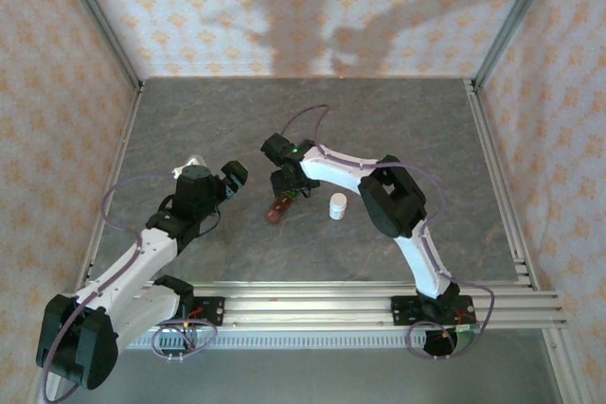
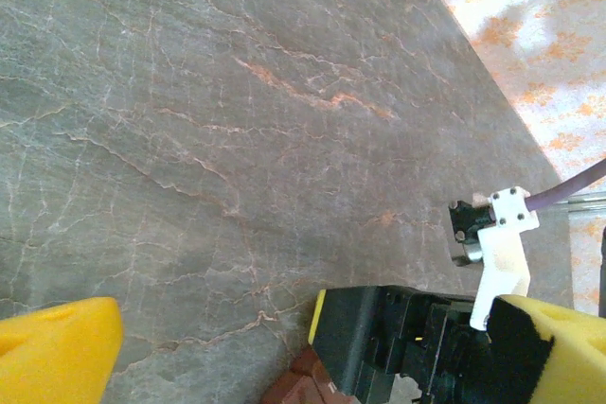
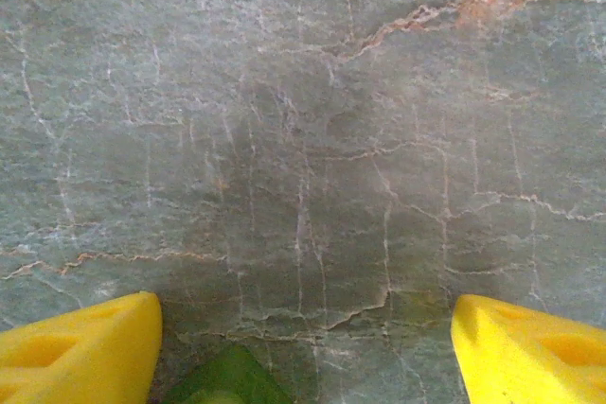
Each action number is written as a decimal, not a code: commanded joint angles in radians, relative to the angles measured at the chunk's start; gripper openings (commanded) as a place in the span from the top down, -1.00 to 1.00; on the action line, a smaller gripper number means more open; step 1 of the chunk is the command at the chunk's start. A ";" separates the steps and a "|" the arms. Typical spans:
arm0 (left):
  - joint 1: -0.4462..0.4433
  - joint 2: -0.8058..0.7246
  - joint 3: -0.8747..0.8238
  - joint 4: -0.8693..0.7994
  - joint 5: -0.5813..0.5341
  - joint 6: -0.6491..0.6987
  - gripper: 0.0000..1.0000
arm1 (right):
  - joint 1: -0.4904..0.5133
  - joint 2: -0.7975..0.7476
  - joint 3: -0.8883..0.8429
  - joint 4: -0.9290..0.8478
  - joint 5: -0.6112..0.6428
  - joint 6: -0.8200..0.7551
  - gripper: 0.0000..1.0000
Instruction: Sort the pills into containers
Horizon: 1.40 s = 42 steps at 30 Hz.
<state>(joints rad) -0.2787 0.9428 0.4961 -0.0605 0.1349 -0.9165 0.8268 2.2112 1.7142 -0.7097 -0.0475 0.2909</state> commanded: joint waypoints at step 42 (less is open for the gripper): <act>-0.223 0.140 0.222 -0.326 -0.165 0.447 -0.99 | -0.042 -0.197 -0.217 0.077 -0.144 -0.163 -0.58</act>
<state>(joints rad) -0.4911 1.1030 0.7296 -0.4187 0.0090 -0.4877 0.7898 1.9923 1.4776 -0.6453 -0.1909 0.1291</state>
